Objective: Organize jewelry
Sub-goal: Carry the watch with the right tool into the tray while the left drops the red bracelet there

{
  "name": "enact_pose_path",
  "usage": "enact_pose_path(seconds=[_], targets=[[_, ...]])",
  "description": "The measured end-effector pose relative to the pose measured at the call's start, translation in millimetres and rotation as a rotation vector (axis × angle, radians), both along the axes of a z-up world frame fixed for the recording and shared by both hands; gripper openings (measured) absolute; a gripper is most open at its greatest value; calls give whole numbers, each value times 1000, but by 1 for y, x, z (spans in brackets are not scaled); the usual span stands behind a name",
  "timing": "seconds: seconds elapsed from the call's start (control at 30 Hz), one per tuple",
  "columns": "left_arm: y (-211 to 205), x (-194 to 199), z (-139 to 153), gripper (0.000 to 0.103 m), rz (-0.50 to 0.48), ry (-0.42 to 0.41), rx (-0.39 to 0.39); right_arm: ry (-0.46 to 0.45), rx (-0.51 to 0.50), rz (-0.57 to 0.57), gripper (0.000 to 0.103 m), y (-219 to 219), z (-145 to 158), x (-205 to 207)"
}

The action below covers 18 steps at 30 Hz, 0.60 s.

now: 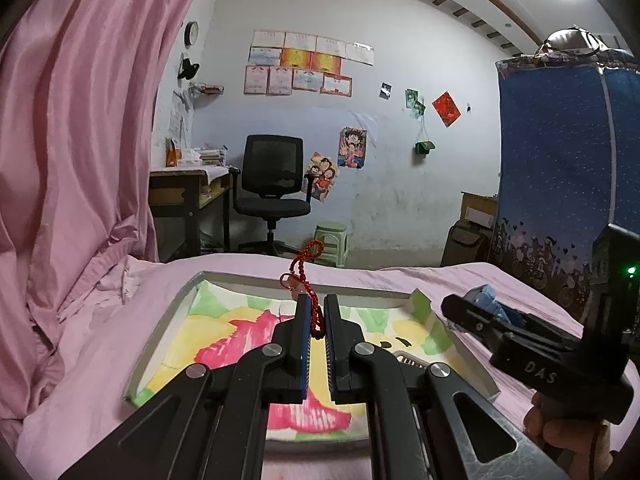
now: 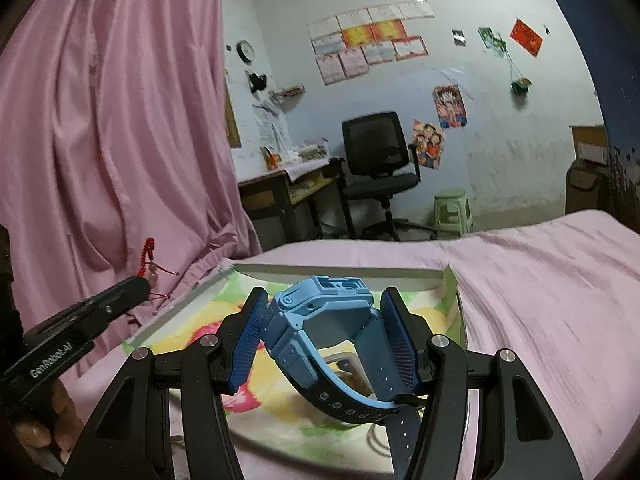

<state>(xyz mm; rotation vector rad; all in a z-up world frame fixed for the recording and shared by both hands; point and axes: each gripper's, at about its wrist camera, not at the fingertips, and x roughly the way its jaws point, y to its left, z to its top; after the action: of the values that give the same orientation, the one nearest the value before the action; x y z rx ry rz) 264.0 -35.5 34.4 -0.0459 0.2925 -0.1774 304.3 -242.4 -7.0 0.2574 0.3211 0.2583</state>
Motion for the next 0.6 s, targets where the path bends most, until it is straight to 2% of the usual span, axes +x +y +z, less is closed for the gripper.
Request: enact_pose_path(seconds=[0.2,0.47,0.6], targets=[[-5,32,-10,7,-2,95,-1,92,8,-11,53,0,-16,31],[-7,83,-44,7,-6,383,-14,248,4,-14,53,-5,-47,54],[-4,90,-54,7,0,448,-29,250,10,-15,53,-6,-51,55]])
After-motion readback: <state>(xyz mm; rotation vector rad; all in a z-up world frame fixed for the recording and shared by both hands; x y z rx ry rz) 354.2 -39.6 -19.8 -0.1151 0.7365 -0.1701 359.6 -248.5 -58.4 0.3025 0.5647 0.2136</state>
